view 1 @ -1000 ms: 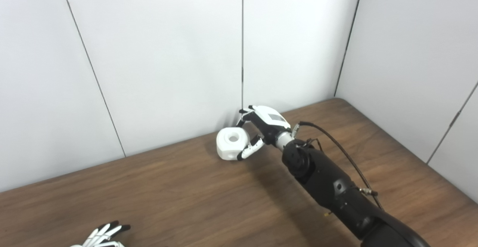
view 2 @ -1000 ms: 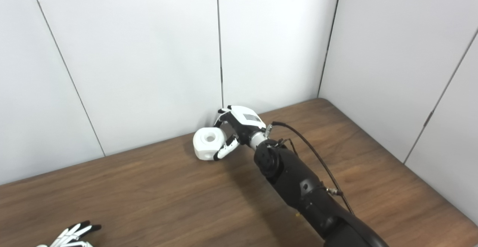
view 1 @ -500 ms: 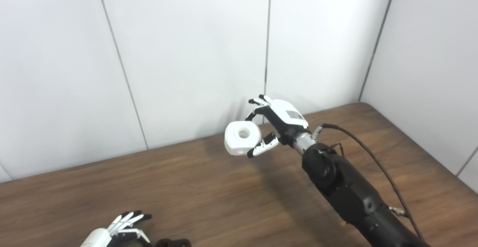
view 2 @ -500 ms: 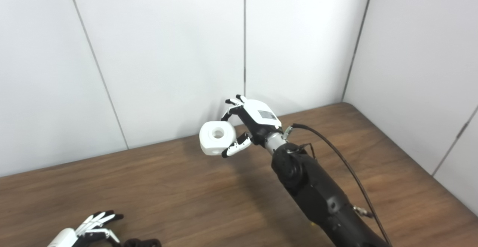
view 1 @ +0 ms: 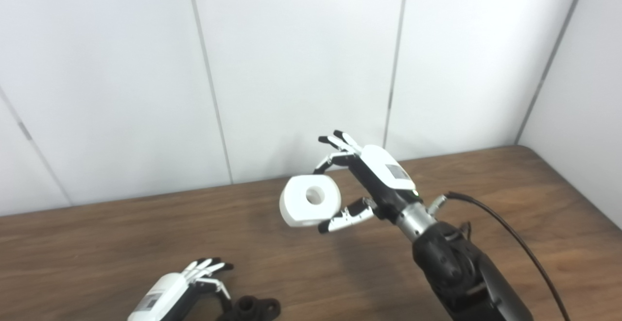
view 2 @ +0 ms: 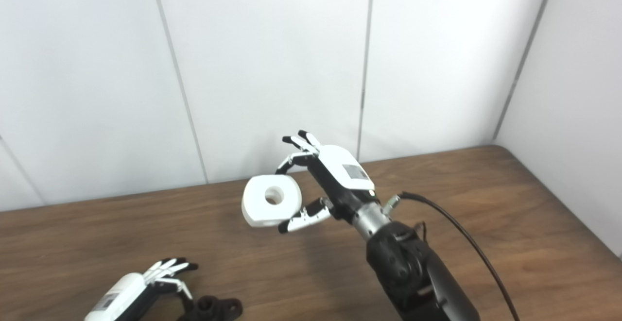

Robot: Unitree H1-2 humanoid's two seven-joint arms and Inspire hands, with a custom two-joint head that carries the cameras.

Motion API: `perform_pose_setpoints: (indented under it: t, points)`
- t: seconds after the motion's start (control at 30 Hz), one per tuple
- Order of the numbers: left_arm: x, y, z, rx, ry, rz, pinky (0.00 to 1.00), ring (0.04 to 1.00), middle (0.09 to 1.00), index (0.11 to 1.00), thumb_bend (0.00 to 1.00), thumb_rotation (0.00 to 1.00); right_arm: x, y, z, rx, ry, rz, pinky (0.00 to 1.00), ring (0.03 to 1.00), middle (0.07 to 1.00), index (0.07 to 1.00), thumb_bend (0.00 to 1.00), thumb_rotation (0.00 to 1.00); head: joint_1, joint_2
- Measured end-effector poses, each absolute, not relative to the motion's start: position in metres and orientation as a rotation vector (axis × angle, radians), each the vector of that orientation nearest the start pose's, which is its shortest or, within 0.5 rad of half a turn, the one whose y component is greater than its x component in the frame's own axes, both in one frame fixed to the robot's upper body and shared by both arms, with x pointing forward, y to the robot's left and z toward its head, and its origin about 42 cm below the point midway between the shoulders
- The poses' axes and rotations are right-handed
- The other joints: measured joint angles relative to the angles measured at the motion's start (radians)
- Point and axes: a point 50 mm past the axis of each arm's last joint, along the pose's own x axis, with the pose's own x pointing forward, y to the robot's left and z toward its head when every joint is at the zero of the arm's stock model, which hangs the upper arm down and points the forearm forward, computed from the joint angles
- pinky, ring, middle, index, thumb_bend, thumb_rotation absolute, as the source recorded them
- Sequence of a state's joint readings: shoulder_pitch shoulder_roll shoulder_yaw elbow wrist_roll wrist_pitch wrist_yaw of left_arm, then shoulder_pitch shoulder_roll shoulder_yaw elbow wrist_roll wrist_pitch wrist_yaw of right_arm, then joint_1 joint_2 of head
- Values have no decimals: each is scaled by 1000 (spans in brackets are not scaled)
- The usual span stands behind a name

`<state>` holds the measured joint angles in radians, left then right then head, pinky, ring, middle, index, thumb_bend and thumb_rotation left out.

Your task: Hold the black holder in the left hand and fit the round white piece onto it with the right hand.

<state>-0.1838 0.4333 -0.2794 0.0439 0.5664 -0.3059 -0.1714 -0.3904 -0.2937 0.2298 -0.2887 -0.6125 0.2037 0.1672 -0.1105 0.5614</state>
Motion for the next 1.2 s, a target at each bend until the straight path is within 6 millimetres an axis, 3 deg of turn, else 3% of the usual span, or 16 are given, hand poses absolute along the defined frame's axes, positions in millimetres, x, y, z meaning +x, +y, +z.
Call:
perform_pose_setpoints:
  t: [0.27, 0.63, 0.8, 1.2]
  points:
    - [322, 235, 146, 1037, -353, -559, 1000, 959, 896, 481, 516, 46, 331, -167, 265, -848, -436, 279, 853, 1000, 933, 481, 505, 138, 69, 51]
    - [315, 217, 155, 1040, -350, -583, 1000, 957, 890, 480, 515, 47, 303, -149, 250, -829, -372, 372, 887, 1000, 944, 480, 505, 142, 135, 110]
    - [314, 213, 159, 1035, -346, -590, 1000, 959, 893, 480, 515, 47, 295, -147, 246, -825, -341, 393, 831, 1000, 951, 480, 504, 142, 146, 127]
    - [312, 201, 168, 1036, -323, -582, 1000, 966, 902, 481, 515, 46, 276, -149, 238, -834, -271, 433, 958, 1000, 980, 480, 503, 143, 157, 150]
